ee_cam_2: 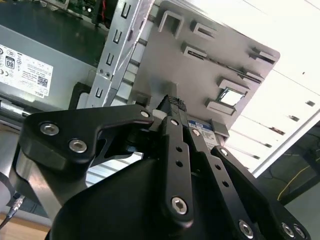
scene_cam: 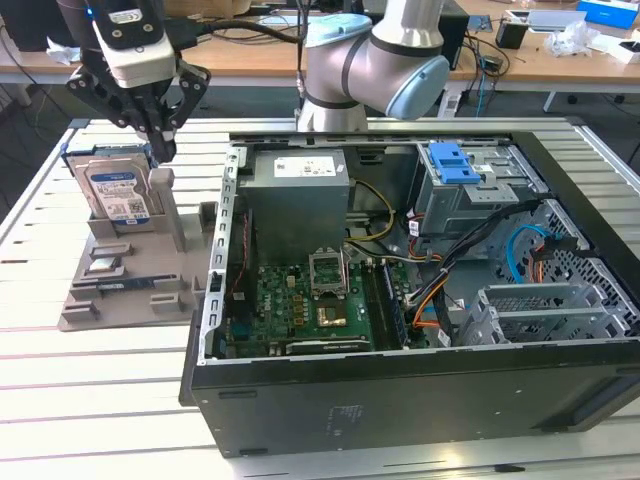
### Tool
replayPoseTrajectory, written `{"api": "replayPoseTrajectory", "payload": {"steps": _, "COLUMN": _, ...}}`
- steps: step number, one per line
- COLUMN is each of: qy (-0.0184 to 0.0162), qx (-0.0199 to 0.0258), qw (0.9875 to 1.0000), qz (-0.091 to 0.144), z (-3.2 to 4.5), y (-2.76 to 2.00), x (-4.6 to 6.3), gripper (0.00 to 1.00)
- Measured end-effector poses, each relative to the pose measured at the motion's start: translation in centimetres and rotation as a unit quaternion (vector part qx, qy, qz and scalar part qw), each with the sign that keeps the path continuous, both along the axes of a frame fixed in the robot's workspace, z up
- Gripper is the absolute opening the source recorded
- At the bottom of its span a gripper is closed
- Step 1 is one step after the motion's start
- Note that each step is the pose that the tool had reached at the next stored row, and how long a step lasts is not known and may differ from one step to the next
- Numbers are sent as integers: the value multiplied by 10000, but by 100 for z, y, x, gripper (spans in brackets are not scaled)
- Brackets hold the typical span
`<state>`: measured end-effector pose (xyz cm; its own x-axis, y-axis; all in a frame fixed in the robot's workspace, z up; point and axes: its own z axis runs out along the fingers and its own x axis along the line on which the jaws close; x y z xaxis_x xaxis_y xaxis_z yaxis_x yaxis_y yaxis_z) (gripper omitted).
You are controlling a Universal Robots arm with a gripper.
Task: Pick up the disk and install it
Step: 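Reach for the disk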
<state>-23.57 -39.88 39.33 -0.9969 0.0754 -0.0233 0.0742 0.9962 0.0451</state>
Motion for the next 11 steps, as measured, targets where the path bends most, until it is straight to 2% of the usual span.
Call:
{"api": "replayPoseTrajectory", "payload": {"steps": 10, "qy": 0, "qx": 0, "qw": 10000, "qz": 0, "z": 0, "y": 0, "x": -268, "gripper": 11}}
{"api": "replayPoseTrajectory", "payload": {"steps": 11, "qy": 0, "qx": 0, "qw": 10000, "qz": 1, "z": 0, "y": 0, "x": -320, "gripper": 11}}
